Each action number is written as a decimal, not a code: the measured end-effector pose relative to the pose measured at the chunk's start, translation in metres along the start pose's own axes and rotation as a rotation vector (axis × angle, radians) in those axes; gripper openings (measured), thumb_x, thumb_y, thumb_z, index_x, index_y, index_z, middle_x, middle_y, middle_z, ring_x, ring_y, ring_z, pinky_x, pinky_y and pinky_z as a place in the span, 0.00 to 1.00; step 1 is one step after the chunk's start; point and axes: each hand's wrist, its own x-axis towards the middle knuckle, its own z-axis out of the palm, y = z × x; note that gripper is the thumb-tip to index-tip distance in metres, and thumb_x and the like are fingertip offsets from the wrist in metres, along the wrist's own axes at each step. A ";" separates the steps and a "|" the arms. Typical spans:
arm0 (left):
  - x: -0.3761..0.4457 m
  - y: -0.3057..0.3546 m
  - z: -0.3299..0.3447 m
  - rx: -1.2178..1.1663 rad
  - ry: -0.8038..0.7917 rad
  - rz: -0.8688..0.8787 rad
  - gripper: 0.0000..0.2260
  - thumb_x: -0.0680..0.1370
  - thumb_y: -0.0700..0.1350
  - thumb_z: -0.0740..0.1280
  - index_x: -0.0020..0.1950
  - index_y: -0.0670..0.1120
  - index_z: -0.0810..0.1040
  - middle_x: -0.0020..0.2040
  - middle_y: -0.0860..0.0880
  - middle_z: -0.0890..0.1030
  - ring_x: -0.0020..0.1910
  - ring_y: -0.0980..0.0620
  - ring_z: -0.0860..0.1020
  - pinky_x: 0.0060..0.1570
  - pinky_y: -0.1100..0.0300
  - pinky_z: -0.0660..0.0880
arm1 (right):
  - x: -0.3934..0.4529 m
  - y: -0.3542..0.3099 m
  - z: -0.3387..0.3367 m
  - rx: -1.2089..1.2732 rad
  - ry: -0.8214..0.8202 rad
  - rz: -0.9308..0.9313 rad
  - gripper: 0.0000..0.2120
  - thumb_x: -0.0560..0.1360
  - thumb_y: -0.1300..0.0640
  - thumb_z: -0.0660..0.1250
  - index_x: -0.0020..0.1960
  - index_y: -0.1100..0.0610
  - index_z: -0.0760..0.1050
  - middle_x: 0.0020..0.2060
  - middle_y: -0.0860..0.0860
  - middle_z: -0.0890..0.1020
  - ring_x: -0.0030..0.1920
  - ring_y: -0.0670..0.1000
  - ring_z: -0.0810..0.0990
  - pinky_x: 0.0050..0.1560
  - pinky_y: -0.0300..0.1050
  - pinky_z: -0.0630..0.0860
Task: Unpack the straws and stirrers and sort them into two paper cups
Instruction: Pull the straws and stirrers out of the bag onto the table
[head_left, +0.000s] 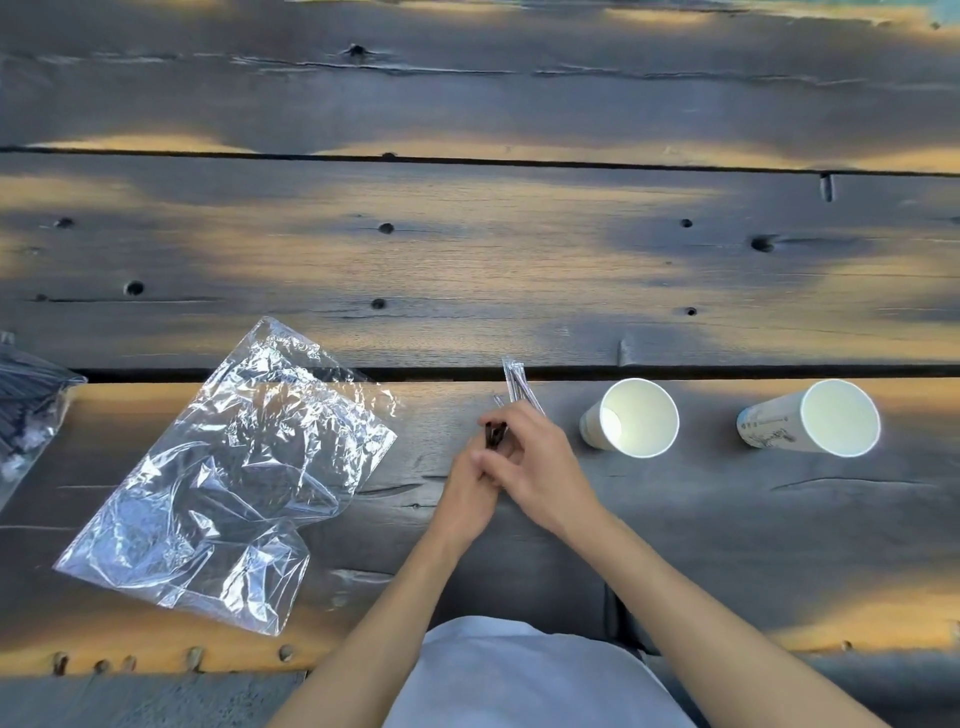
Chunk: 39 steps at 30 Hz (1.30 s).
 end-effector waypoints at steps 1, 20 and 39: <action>-0.001 -0.001 0.000 -0.007 0.007 -0.015 0.06 0.81 0.30 0.59 0.53 0.35 0.75 0.44 0.51 0.78 0.43 0.69 0.79 0.44 0.71 0.74 | -0.004 0.004 0.003 -0.008 -0.009 -0.006 0.16 0.70 0.61 0.74 0.57 0.60 0.79 0.48 0.47 0.77 0.49 0.33 0.73 0.53 0.27 0.67; -0.016 -0.025 0.000 0.125 0.016 -0.034 0.10 0.72 0.51 0.63 0.51 0.59 0.78 0.50 0.51 0.81 0.50 0.54 0.80 0.54 0.53 0.79 | -0.032 0.024 0.022 0.042 0.004 0.124 0.13 0.71 0.62 0.75 0.54 0.57 0.78 0.49 0.50 0.73 0.51 0.40 0.75 0.52 0.33 0.74; 0.025 -0.002 0.030 0.209 0.146 -0.054 0.20 0.75 0.36 0.69 0.64 0.50 0.73 0.57 0.50 0.77 0.58 0.54 0.76 0.59 0.65 0.70 | -0.044 -0.022 -0.157 0.412 0.616 0.198 0.04 0.78 0.66 0.66 0.45 0.61 0.78 0.29 0.52 0.80 0.27 0.45 0.78 0.36 0.34 0.76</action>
